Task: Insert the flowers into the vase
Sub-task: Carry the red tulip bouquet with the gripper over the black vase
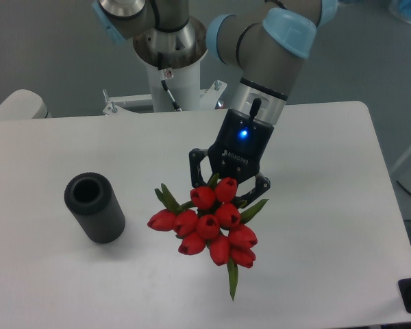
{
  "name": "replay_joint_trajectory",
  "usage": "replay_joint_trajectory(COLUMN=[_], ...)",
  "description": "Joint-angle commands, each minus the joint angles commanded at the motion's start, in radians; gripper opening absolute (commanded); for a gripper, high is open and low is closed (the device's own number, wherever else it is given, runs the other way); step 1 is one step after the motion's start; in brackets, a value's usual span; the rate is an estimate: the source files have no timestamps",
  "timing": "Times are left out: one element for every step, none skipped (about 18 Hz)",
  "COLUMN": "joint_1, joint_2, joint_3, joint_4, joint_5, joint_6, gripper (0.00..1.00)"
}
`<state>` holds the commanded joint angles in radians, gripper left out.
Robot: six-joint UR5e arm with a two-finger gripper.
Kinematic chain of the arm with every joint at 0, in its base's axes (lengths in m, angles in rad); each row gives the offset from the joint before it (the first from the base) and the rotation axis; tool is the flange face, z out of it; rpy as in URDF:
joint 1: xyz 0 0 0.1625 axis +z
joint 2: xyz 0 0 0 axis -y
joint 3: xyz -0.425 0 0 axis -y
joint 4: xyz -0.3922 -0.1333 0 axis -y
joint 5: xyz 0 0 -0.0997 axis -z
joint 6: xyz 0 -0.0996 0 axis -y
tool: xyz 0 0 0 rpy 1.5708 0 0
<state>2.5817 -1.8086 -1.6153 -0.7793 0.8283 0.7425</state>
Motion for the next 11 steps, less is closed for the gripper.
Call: replay_joint_trajectory(joint_1=[-0.002, -0.008, -0.015, -0.015, -0.017, -0.017, -0.017, -0.017, -0.017, -0.017, -0.017], joint_2=[0.002, 0.002, 0.000, 0.000, -0.002, -0.002, -0.002, -0.002, -0.002, -0.002, -0.002], joint_3=[-0.006, -0.014, -0.011, -0.008, -0.006, -0.006, -0.005, -0.005, -0.003, -0.002, 0.000], joint_4=[0.000, 0.003, 0.003, 0.003, 0.002, 0.002, 0.000, 0.002, 0.000, 0.000, 0.002], joint_5=[0.000, 0.000, 0.000, 0.000, 0.000, 0.002, 0.002, 0.002, 0.002, 0.002, 0.002], joint_6=[0.002, 0.002, 0.002, 0.005, 0.002, 0.002, 0.002, 0.002, 0.002, 0.002, 0.003], gripper=[0.36, 0.34, 0.34, 0.34, 0.36, 0.37, 0.37, 0.37, 0.37, 0.36, 0.36])
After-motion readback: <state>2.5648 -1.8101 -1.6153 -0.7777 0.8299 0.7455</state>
